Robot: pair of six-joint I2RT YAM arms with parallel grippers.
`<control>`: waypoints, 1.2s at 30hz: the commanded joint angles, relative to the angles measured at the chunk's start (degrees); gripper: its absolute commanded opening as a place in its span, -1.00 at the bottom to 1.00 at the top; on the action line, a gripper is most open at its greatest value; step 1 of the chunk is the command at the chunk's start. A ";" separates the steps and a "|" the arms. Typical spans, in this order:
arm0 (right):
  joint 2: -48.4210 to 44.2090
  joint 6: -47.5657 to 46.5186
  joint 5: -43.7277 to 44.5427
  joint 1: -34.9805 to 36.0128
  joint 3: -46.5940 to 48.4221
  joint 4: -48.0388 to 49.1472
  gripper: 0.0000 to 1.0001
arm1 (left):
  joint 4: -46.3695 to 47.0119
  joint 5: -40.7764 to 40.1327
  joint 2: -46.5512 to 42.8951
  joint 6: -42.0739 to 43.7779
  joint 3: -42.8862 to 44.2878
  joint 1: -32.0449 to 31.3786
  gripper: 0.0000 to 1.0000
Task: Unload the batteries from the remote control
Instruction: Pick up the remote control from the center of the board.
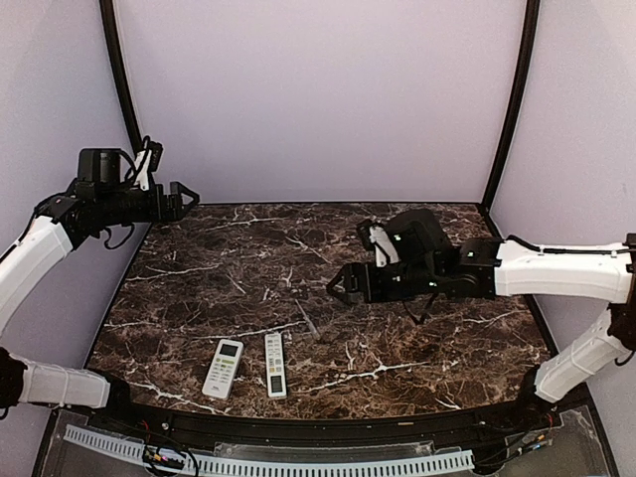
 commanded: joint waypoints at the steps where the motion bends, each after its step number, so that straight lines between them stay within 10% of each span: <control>1: 10.23 5.08 4.77 8.09 10.55 -7.74 0.85 | 4.24 5.07 -3.79 -2.06 -2.18 4.63 0.98; 17: 42.65 11.74 8.32 20.69 42.14 -30.75 0.55 | -0.04 -2.79 0.16 -2.94 -0.57 10.89 0.98; 36: 53.83 6.88 11.61 23.18 52.95 -36.96 0.44 | 3.34 4.22 -0.95 -6.44 -2.69 10.89 0.98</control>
